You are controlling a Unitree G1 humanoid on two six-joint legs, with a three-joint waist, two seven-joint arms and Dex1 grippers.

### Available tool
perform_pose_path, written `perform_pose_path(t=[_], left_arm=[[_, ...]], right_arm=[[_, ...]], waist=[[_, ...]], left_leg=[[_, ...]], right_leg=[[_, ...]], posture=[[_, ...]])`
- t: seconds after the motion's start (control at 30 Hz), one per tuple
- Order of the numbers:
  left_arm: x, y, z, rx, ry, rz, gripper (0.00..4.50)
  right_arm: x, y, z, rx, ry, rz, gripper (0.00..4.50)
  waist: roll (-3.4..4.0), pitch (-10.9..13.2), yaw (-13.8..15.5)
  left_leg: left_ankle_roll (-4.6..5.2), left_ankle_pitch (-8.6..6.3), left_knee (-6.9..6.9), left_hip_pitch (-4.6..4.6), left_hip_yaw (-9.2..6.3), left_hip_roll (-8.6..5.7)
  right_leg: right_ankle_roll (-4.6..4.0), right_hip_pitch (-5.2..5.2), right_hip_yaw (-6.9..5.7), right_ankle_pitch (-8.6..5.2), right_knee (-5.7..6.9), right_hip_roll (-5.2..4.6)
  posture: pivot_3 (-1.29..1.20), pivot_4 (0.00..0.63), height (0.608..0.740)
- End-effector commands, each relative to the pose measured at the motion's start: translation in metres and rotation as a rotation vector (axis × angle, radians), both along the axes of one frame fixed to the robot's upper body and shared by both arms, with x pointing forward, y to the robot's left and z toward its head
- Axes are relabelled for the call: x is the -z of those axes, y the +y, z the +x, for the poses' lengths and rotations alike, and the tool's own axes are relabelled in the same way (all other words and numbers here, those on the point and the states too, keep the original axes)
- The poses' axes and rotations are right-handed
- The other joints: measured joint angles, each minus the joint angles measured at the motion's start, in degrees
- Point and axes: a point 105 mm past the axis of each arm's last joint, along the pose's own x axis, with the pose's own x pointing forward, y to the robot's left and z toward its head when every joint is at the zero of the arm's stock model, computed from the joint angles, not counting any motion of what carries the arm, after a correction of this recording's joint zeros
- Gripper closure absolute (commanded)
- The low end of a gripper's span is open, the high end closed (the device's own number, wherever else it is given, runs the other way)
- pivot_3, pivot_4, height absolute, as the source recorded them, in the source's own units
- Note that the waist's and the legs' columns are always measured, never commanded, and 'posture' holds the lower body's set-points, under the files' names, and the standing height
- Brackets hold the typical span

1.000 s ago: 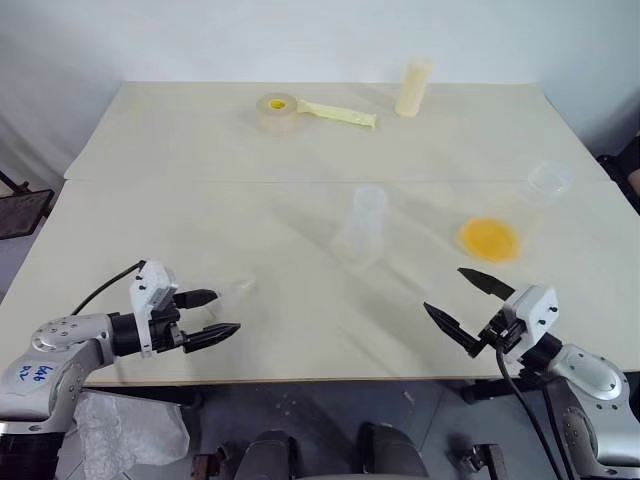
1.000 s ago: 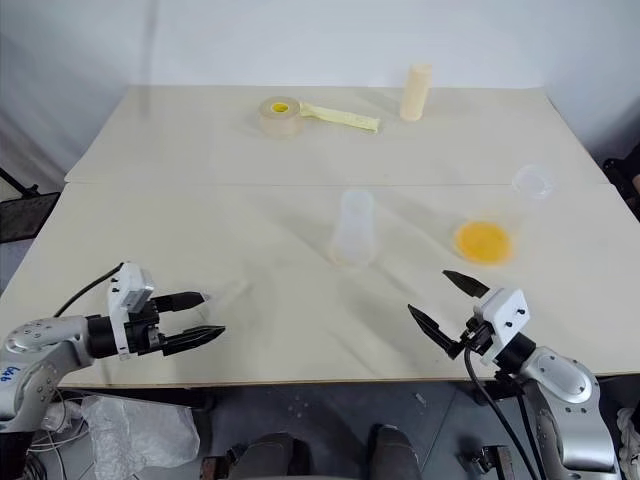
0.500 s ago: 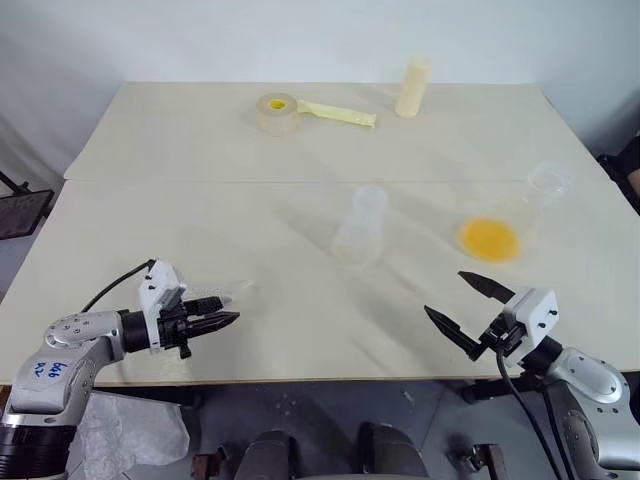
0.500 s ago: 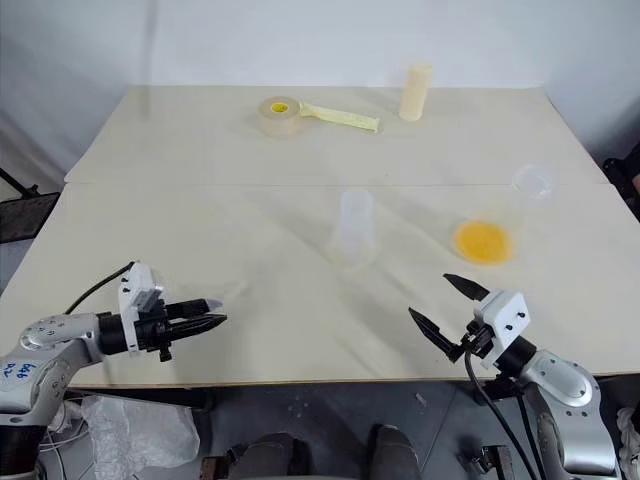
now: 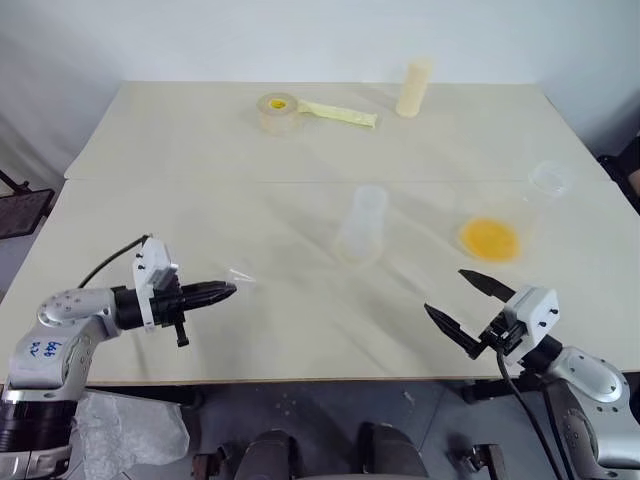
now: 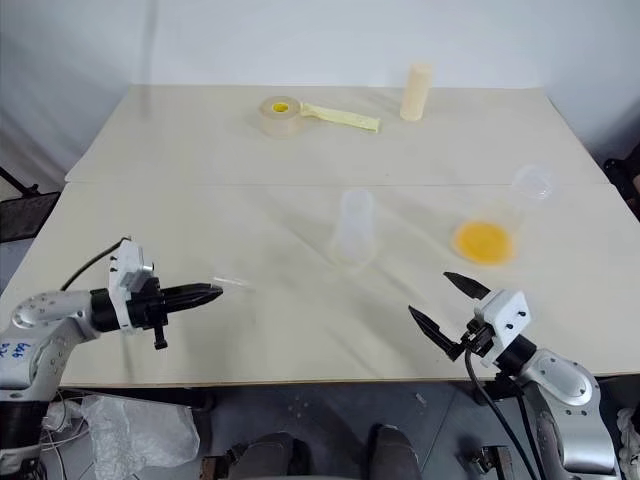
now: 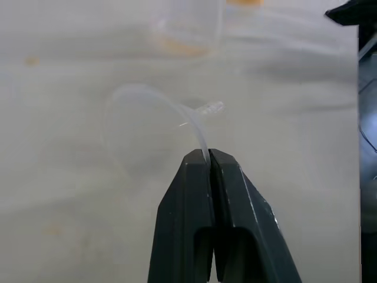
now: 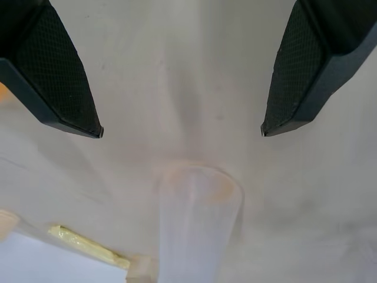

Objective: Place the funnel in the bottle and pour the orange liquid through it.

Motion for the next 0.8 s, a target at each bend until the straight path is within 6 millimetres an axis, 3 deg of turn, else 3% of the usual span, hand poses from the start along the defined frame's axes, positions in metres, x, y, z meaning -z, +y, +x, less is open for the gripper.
perform_pose_path(t=[0.03, 0.27, 0.5, 0.67, 0.8], left_arm=[[-0.019, 0.002, 0.01, 0.021, -0.095, 0.047, 4.48], [-0.057, -0.015, 0.044, 0.132, -0.316, 0.072, 4.48], [-0.105, -0.065, 0.084, 0.303, -0.501, 0.099, 4.48], [-0.125, -0.101, 0.093, 0.426, -0.615, 0.158, 4.48], [-0.128, -0.115, 0.094, 0.487, -0.655, 0.203, 4.48]], right_arm=[[-0.013, 0.003, -0.003, -0.019, -0.06, 0.005, 0.0], [-0.034, 0.014, -0.005, -0.083, -0.08, 0.054, 0.0], [-0.065, 0.027, -0.002, -0.113, -0.161, 0.103, 0.0], [-0.077, 0.034, -0.003, -0.112, -0.193, 0.107, 0.0], [-0.08, 0.037, -0.004, -0.105, -0.196, 0.102, 0.0]], waist=[[0.01, 0.0, -0.01], [0.0, 0.0, 0.03], [-0.06, 0.02, 0.17], [-0.1, 0.04, -0.13], [-0.13, 0.06, -0.16]], left_leg=[[0.0, 0.0, 0.0, 0.0, 0.0, 0.0], [0.0, 0.0, 0.03, -0.03, 0.11, -0.02], [0.0, 0.0, 0.26, -0.26, 0.22, -0.06], [0.0, 0.0, 0.08, -0.28, 0.24, -0.03], [0.01, 0.0, 0.13, -0.42, 0.23, -0.03]], right_leg=[[0.0, 0.0, 0.0, 0.0, -0.02, 0.0], [0.0, 0.01, -0.08, 0.0, -0.01, 0.03], [0.01, 0.03, -0.43, 0.01, -0.01, 0.04], [0.02, -0.04, -0.63, 0.01, -0.05, 0.02], [0.02, -0.13, -0.68, 0.01, -0.08, 0.01]], posture=[[0.0, 0.15, 0.74], [0.0, 0.15, 0.74], [0.0, 0.15, 0.74], [0.0, 0.15, 0.74], [0.0, 0.15, 0.74]])
